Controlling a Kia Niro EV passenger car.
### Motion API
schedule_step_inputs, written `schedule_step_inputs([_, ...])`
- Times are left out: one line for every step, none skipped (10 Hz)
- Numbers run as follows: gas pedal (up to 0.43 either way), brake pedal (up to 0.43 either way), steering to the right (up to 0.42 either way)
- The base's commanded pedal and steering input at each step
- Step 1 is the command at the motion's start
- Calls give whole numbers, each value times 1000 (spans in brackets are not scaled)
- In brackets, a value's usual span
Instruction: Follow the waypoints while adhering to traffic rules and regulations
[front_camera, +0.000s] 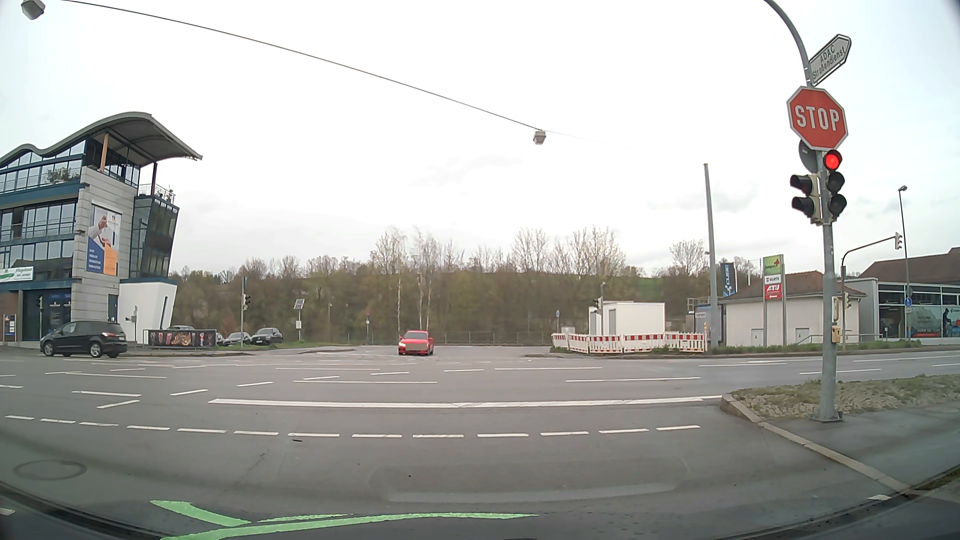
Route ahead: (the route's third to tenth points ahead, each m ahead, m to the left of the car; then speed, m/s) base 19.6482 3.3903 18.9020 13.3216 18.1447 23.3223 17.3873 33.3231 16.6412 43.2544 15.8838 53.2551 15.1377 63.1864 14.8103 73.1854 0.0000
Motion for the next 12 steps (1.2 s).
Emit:
schedule_step_inputs([0,409,-73])
schedule_step_inputs([0,409,-73])
schedule_step_inputs([0,409,-73])
schedule_step_inputs([0,402,-73])
schedule_step_inputs([0,409,-73])
schedule_step_inputs([0,409,-73])
schedule_step_inputs([0,409,-73])
schedule_step_inputs([0,409,-73])
schedule_step_inputs([0,409,-73])
schedule_step_inputs([0,409,-73])
schedule_step_inputs([0,409,-73])
schedule_step_inputs([0,402,-73])
